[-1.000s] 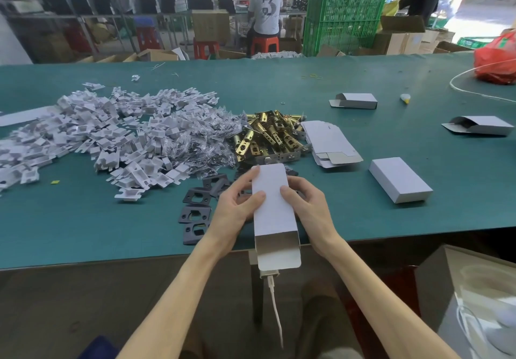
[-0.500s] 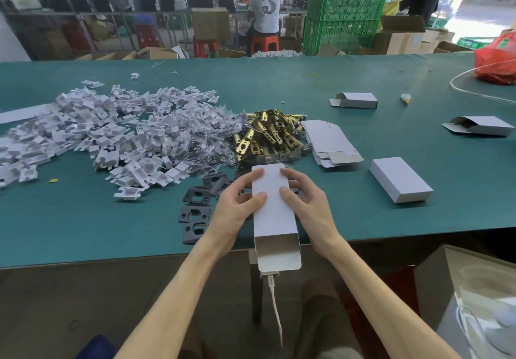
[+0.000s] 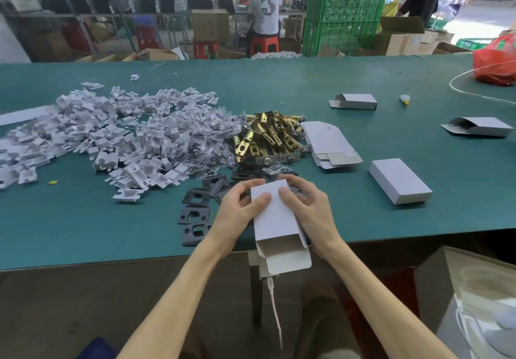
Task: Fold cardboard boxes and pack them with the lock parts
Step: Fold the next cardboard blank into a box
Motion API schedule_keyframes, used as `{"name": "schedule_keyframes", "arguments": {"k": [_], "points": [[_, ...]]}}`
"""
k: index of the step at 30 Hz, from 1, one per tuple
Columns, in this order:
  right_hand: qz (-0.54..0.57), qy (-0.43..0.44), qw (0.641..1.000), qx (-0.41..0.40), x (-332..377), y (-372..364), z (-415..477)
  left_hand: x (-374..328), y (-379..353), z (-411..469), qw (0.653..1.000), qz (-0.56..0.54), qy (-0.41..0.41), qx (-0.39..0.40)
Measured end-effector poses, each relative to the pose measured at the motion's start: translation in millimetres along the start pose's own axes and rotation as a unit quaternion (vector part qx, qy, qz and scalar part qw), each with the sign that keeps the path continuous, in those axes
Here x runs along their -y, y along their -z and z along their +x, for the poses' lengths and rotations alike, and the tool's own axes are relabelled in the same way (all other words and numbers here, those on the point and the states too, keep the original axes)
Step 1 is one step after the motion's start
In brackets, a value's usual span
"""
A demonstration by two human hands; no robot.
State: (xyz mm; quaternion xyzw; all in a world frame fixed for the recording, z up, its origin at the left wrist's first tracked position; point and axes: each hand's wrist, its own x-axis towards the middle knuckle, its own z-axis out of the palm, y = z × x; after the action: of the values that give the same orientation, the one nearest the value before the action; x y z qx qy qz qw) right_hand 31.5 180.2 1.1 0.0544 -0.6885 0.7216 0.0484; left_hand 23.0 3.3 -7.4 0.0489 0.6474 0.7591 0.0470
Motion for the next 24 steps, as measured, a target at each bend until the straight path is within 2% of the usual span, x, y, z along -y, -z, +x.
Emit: {"name": "schedule_keyframes", "arguments": {"k": [6,10,13,15,18,21,24], "points": [[0.019,-0.009,1.000,-0.006,2,2,-1,1,1,0,1.000,0.019,0.005,0.001],[-0.005,0.003,1.000,-0.010,4,0,-1,2,3,1,1.000,-0.021,-0.005,-0.009],[-0.038,-0.015,0.999,0.011,6,0,-2,-3,9,2,0.989,-0.128,-0.020,-0.064],[-0.021,-0.025,0.998,0.051,4,-1,-1,-6,18,2,0.966,-0.233,-0.023,-0.105],[-0.035,-0.024,0.996,0.081,4,-2,-1,-7,25,2,0.945,-0.307,-0.021,-0.109],[-0.046,-0.004,0.996,0.073,3,-2,-2,-6,22,1,0.948,-0.301,-0.027,-0.102],[0.054,-0.009,0.998,0.011,5,2,-1,-5,17,1,0.967,-0.231,-0.051,-0.093]]}}
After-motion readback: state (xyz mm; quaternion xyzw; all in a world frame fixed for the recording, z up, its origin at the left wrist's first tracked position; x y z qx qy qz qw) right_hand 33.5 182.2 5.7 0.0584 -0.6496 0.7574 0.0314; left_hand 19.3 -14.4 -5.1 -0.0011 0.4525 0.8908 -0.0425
